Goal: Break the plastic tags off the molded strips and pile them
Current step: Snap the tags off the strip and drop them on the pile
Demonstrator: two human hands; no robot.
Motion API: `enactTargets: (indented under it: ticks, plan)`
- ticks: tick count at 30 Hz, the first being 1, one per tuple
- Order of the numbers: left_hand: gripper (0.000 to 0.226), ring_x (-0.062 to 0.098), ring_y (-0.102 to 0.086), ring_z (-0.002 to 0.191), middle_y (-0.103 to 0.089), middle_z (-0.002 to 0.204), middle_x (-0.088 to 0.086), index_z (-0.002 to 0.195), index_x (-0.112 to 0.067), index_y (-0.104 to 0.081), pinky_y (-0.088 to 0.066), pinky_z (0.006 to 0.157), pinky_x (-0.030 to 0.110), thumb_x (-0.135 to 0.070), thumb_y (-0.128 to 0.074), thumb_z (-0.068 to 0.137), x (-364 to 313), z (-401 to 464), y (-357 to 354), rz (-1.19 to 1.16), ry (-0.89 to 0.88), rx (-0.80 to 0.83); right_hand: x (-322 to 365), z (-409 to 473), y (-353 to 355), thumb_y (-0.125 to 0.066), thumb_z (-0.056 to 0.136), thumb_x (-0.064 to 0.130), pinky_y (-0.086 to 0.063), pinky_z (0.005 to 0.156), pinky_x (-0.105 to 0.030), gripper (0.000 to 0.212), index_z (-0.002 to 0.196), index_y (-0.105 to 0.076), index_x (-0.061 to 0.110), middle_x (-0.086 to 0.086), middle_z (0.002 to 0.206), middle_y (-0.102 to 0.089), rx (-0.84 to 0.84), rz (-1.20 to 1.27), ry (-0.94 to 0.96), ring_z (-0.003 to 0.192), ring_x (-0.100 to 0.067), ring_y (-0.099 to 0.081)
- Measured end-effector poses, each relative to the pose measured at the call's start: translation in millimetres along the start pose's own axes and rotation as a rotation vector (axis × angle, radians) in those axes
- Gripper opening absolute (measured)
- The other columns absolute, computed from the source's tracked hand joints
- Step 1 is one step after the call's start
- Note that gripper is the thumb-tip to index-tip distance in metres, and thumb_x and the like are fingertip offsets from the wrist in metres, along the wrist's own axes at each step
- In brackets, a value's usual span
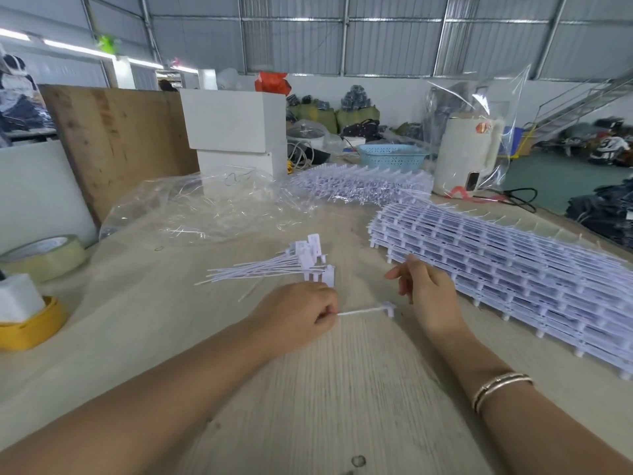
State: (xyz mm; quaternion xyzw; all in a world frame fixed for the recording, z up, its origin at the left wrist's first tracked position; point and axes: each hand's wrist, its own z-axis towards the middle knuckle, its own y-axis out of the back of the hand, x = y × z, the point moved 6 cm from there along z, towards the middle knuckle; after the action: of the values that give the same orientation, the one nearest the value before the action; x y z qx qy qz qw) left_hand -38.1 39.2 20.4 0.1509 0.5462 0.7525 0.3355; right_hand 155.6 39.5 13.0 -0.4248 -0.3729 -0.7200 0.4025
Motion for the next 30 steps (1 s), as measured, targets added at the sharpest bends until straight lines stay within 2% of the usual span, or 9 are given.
enactTargets:
  ticks: [5, 7, 11, 14, 17, 23, 25, 27, 30]
  plan:
    - [0.007, 0.024, -0.057, 0.081, -0.062, 0.084, 0.004, 0.085, -0.013, -0.068, -0.045, 0.067, 0.035, -0.018, -0.062, 0.087, 55.1, 5.1, 44.1, 0.032, 0.185, -0.362, -1.7, -0.9, 1.6, -0.032, 0.101, 0.034, -0.036, 0.053, -0.02, 0.051, 0.073, -0.068, 0.013, -0.003, 0.064, -0.052, -0.014, 0.003, -0.031, 0.05, -0.004, -0.044]
    - [0.011, 0.026, -0.058, 0.084, -0.064, 0.087, 0.004, 0.093, -0.017, -0.072, -0.046, 0.07, 0.035, -0.016, -0.063, 0.087, 85.3, 3.0, 47.2, 0.107, 0.275, -0.367, -1.4, -0.7, 1.0, -0.032, 0.101, 0.033, -0.037, 0.049, -0.016, 0.051, 0.072, -0.069, 0.012, -0.003, 0.064, -0.052, -0.018, 0.009, -0.031, 0.049, -0.003, -0.044]
    - [0.02, 0.025, -0.057, 0.089, -0.063, 0.091, 0.003, 0.101, -0.027, -0.073, -0.046, 0.075, 0.035, -0.02, -0.06, 0.089, 113.1, -1.1, 21.8, 0.156, 0.396, -0.183, -1.5, 0.8, -1.0, -0.032, 0.102, 0.032, -0.037, 0.049, -0.02, 0.051, 0.07, -0.069, 0.015, -0.001, 0.06, -0.053, -0.009, -0.007, -0.026, 0.049, -0.007, -0.044]
    - [0.026, 0.031, -0.058, 0.089, -0.063, 0.093, 0.008, 0.101, -0.019, -0.074, -0.049, 0.076, 0.041, -0.008, -0.062, 0.082, 105.9, -1.1, 22.3, 0.105, 0.39, -0.254, -3.7, 1.6, -1.3, -0.032, 0.102, 0.033, -0.037, 0.048, -0.018, 0.051, 0.07, -0.069, 0.017, 0.002, 0.058, -0.053, 0.0, -0.038, -0.018, 0.046, -0.004, -0.044]
    - [0.03, 0.035, -0.059, 0.083, -0.062, 0.089, 0.011, 0.095, -0.01, -0.072, -0.05, 0.071, 0.044, 0.004, -0.063, 0.07, 82.7, 2.2, 33.1, 0.086, 0.281, -0.394, -7.2, 2.6, -3.6, -0.033, 0.101, 0.032, -0.037, 0.049, -0.017, 0.049, 0.069, -0.068, 0.02, 0.004, 0.058, -0.054, 0.031, -0.11, -0.034, 0.045, -0.002, -0.045]
    - [0.018, 0.028, -0.057, 0.084, -0.064, 0.088, 0.004, 0.09, -0.013, -0.07, -0.047, 0.072, 0.038, -0.004, -0.058, 0.081, 12.0, 19.2, 28.0, -0.028, 0.092, -0.378, -7.8, 6.4, -7.1, -0.047, 0.095, 0.018, -0.042, 0.063, -0.023, 0.022, 0.086, -0.067, 0.021, 0.009, 0.086, -0.065, 0.073, -0.433, 0.014, 0.072, -0.012, -0.058]
    - [0.018, 0.018, -0.055, 0.083, -0.06, 0.084, -0.007, 0.091, -0.02, -0.068, -0.044, 0.071, 0.03, -0.012, -0.054, 0.085, -3.3, 28.5, 10.5, -0.139, 0.126, -0.269, -4.2, 15.2, 0.6, -0.049, 0.092, 0.018, -0.047, 0.068, -0.029, 0.019, 0.093, -0.067, 0.02, 0.002, 0.097, -0.065, 0.048, -0.636, 0.051, 0.081, -0.017, -0.06]
    - [0.019, 0.009, -0.052, 0.068, -0.052, 0.071, -0.015, 0.091, -0.023, -0.068, -0.039, 0.063, 0.024, -0.015, -0.052, 0.086, -13.9, 37.9, -10.0, -0.306, 0.204, -0.135, 1.1, 28.5, 11.4, -0.049, 0.092, 0.017, -0.045, 0.072, -0.031, 0.021, 0.104, -0.066, 0.017, -0.004, 0.106, -0.061, 0.029, -0.897, 0.128, 0.093, -0.025, -0.059]
    - [0.017, 0.004, -0.053, 0.058, -0.057, 0.066, -0.012, 0.094, -0.016, -0.069, -0.041, 0.056, 0.019, -0.016, -0.052, 0.089, -26.3, 52.5, -32.9, -0.594, 0.346, -0.034, 3.5, 47.9, 22.6, -0.05, 0.092, 0.014, -0.045, 0.08, -0.036, 0.022, 0.109, -0.063, 0.011, -0.009, 0.11, -0.059, 0.068, -1.298, 0.244, 0.104, -0.03, -0.055]
